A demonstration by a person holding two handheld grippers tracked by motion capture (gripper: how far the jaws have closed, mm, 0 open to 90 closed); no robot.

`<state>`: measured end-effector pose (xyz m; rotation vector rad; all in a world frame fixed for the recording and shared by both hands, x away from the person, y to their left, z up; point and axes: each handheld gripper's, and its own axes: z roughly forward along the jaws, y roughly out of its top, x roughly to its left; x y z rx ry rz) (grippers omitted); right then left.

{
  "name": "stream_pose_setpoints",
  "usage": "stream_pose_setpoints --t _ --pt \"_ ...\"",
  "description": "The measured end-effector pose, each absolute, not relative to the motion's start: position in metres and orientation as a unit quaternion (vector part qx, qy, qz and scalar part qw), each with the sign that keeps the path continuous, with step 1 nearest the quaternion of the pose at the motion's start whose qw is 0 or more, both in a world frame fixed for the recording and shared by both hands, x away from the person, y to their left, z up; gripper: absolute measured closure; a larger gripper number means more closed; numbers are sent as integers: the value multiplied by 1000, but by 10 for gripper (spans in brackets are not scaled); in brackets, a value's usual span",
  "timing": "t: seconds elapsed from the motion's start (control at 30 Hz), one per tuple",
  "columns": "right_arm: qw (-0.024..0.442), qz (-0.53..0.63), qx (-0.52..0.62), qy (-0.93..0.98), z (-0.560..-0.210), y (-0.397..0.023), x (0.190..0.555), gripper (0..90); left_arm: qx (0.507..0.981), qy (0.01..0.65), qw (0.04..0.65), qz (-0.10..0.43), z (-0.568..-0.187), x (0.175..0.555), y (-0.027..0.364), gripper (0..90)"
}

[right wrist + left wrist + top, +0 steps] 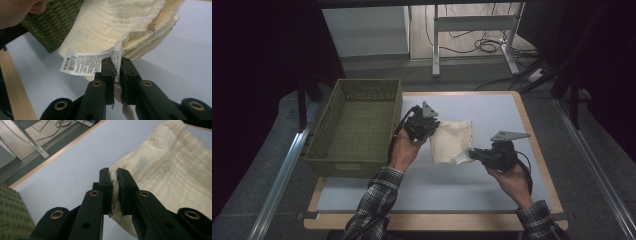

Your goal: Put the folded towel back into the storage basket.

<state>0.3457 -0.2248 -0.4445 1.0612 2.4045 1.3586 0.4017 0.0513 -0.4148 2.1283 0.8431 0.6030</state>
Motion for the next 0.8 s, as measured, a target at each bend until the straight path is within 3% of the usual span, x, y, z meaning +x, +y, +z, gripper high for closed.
stream_pose_setpoints --t 0.8 --pt "83 478 322 813 -401 -134 388 823 794 382 369 297 -374 420 137 827"
